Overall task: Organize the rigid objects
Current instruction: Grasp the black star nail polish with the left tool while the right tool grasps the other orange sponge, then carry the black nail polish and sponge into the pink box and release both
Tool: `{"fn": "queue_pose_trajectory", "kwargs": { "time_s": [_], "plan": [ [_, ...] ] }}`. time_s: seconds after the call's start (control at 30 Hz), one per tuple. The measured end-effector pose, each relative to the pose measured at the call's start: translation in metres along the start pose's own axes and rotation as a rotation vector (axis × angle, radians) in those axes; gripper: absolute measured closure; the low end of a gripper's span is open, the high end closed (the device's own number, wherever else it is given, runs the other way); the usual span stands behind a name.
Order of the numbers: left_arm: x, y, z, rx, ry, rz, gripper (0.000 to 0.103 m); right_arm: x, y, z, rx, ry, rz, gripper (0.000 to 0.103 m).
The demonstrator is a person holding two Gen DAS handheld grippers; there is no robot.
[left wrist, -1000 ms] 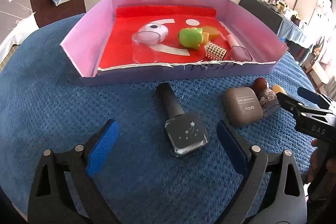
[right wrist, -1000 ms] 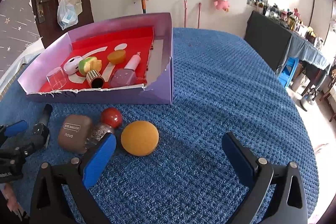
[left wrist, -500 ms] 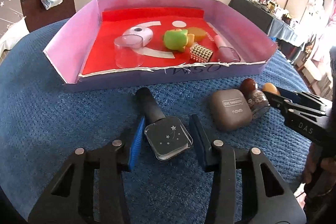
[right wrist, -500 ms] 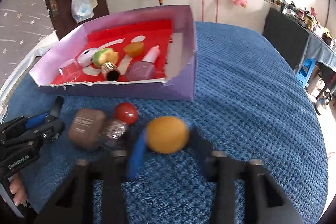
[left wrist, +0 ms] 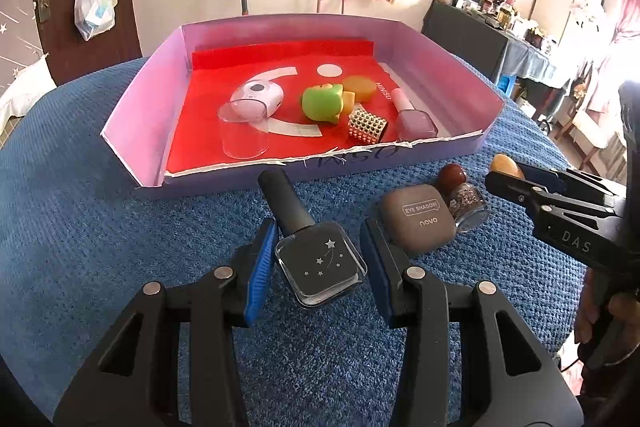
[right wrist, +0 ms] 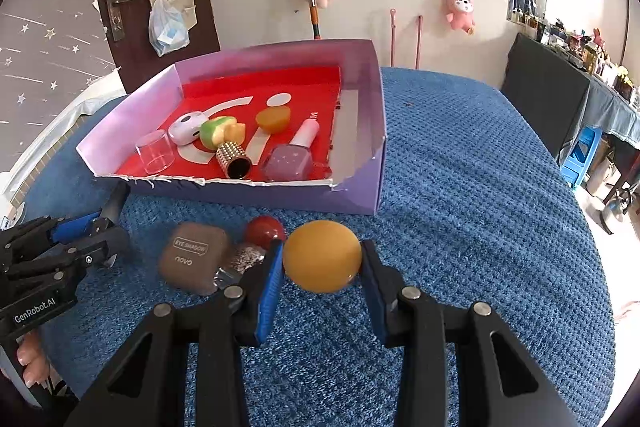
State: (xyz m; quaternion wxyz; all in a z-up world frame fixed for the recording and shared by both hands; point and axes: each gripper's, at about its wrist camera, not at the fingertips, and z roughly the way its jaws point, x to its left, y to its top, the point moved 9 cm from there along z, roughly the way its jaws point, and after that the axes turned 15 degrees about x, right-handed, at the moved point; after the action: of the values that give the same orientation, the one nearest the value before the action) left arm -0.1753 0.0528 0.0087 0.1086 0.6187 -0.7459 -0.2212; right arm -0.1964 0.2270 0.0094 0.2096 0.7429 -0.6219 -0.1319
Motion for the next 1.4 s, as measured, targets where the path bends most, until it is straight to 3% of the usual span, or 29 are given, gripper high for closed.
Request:
{"fn": "queue_pose_trajectory", "kwargs": {
  "time_s": [0.4, 0.7, 1.03, 1.4],
  "plan": [
    [-0.007, 0.015, -0.025, -0.048, -0.029, 0.044, 0.063, 0.007, 0.008, -0.018, -0.049, -0.001, -0.021, 0.063],
    [-0.008, 0.093, -0.049, -0.085, -0.116, 0.153, 0.063, 0.023, 0.075, -0.029, -0.073, 0.062, -0.098, 0.063],
    [-0.001, 0.177, 0.024, 0.08, -0.145, 0.238, 0.063, 0.024, 0.162, 0.026, 0.04, 0.105, -0.154, 0.063],
    [0.007, 0.199, 0.095, 0.237, -0.142, 0.277, 0.063, 0.014, 0.194, 0.102, 0.226, 0.04, -0.207, 0.063]
  ]
}}
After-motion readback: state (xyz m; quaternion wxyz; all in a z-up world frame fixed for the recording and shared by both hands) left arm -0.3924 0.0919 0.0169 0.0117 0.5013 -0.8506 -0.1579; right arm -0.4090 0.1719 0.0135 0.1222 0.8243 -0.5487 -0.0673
